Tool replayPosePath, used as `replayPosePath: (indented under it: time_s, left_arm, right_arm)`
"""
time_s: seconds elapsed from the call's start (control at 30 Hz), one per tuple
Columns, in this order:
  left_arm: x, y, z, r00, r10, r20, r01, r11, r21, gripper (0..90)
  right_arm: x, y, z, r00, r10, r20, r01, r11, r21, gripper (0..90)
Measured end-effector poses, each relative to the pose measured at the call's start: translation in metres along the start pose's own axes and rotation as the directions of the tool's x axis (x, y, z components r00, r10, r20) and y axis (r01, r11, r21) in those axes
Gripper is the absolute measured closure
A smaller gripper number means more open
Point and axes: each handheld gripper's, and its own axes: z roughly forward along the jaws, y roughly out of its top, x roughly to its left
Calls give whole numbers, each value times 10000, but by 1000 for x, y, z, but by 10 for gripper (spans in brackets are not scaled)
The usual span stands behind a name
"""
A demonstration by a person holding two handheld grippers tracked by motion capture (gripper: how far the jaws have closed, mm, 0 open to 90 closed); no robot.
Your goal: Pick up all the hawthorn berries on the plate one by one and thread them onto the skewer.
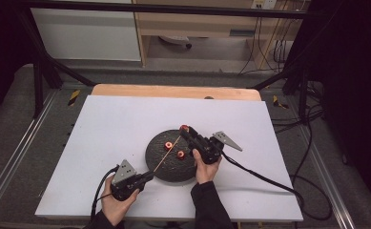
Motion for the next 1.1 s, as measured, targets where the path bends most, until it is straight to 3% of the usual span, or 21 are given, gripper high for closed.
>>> replayPosePath:
  time_s: [0.27,0.5,0.83,1.1]
  left_arm:
    - [-8,8,7,9996,-221,-196,222,9997,58,884]
    - [-8,16,18,9984,-564,-77,566,9980,270,884]
    - [-9,34,32,9993,-384,-19,385,9979,527,885]
    - [-11,35,45,9996,-229,135,218,9968,770,889]
  right_arm:
    - [1,0,-1,9997,213,-112,-212,9996,163,606]
    - [2,-1,-3,9999,55,-142,-51,9995,314,607]
    - [5,-1,-7,9996,-152,-235,166,9980,610,607]
    - [5,2,-15,9993,-319,-215,335,9966,752,609]
